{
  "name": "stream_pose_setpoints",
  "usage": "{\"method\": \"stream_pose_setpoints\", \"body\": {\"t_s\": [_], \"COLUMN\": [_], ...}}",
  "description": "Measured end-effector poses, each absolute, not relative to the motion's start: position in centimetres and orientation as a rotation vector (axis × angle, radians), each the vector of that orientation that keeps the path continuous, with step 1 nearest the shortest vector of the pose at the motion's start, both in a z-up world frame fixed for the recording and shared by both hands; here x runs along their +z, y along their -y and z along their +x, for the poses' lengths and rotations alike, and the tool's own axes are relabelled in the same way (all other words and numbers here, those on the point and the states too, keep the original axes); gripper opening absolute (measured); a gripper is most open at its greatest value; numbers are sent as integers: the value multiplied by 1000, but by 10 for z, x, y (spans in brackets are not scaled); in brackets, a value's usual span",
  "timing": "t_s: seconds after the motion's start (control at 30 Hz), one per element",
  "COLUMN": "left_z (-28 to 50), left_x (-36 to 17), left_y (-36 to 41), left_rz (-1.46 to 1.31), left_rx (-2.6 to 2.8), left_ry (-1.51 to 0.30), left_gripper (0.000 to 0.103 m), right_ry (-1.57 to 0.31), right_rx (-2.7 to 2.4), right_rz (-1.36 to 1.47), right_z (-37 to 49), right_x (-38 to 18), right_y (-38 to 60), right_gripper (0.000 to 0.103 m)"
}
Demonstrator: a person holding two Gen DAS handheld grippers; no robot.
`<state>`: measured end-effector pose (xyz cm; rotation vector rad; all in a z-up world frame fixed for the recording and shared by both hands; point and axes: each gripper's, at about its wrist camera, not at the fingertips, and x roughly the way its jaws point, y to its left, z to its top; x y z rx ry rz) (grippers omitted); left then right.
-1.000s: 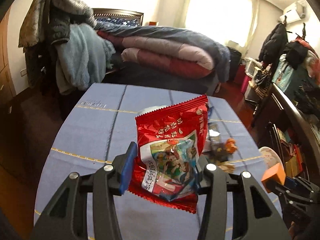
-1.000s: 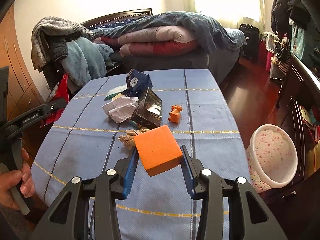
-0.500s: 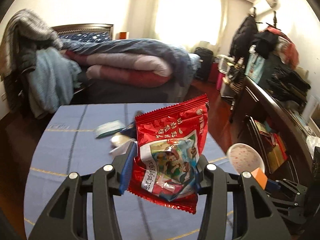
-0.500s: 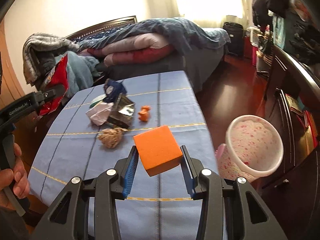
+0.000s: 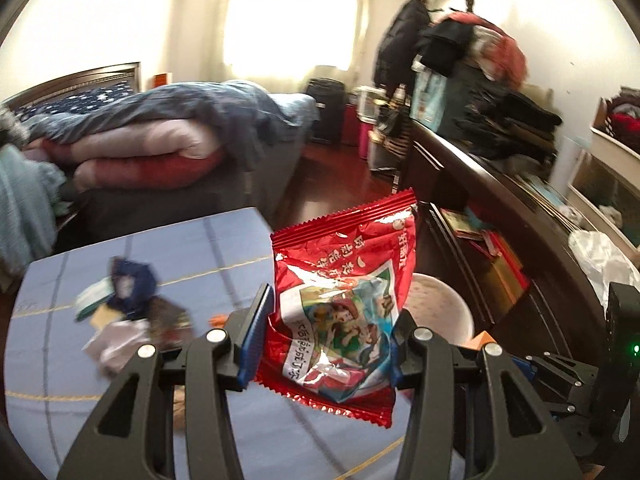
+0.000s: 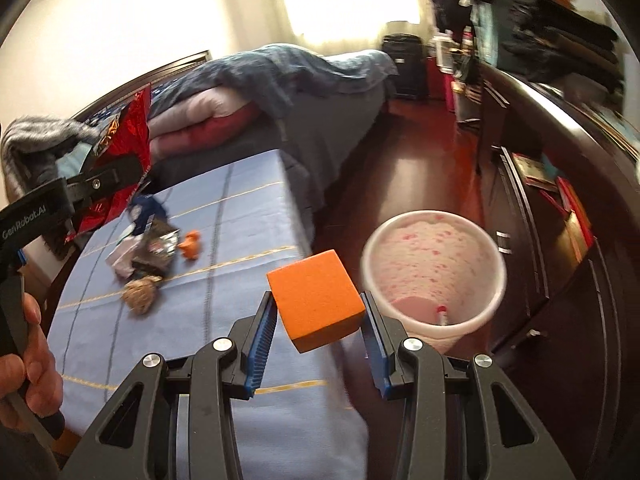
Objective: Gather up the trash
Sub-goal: 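Carry the bag and sponge to the wastebasket and release both inside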
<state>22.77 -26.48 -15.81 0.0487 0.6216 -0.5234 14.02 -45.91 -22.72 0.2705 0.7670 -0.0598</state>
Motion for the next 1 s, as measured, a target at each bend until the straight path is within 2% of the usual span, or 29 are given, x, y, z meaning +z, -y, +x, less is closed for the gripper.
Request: {"method": "stream_pose_setpoints", "body": {"t_s": [0.43, 0.8, 0.9, 1.0], "left_z": [257, 297, 313, 331], "left_x": [-189, -233, -245, -259], "left_y": [360, 430, 452, 471], "left_rz": [113, 117, 112, 117], "left_rx": [-685, -798, -823, -831], "left_ry": [-684, -808, -838, -871], "left_gripper": [48, 48, 52, 65], "right_ry": [-784, -800, -799, -805], "right_rx": [-228, -298, -316, -337], "right_rz": [361, 377, 381, 369], "right_z": [149, 187, 200, 214], "right_x": [-250, -283, -294, -308], "right_y": [537, 571, 580, 589], "right_gripper": [42, 42, 42, 43]}}
